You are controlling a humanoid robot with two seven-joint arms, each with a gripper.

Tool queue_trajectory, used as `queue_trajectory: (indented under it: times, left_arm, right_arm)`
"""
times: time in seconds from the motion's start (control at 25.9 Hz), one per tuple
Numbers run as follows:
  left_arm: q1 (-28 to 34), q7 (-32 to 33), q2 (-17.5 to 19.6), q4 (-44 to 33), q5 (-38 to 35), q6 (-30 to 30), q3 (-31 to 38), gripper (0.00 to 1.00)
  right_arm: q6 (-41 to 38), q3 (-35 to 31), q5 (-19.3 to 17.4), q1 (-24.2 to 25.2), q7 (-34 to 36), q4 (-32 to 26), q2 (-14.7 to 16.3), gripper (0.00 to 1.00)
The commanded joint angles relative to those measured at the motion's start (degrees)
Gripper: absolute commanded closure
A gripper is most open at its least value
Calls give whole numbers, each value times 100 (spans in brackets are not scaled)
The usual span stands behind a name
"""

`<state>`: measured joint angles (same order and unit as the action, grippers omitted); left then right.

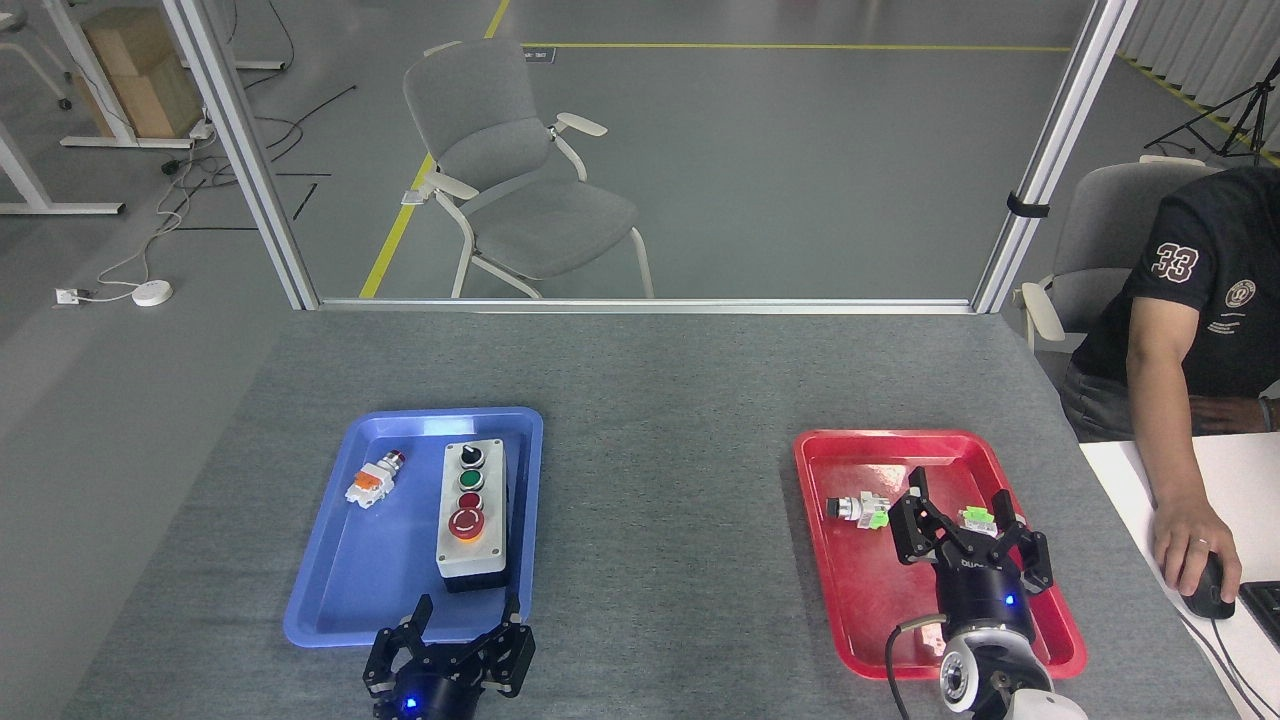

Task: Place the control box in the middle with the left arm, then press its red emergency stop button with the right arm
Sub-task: 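Move the left gripper forward to the gray control box in the blue tray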

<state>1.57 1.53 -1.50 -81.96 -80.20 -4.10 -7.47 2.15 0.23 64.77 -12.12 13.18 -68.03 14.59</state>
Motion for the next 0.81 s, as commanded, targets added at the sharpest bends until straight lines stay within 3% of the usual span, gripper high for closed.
queue_trajectory:
  times: [0.0,0.23,0.77]
  left_arm:
    - [-412,260,-44,470,13,-91,-18,2]
    - [-1010,295,-79,1095,57,-126,-18,2]
    - [-1651,295,-88,2079,66,-328,-18,1]
  right_arm:
    - [14,-6,-8,-1,1,0,-9,2]
    - [-13,-6,-8,-18,1,0,-44,2]
    - [5,-15,-8,-18,1,0,0,1]
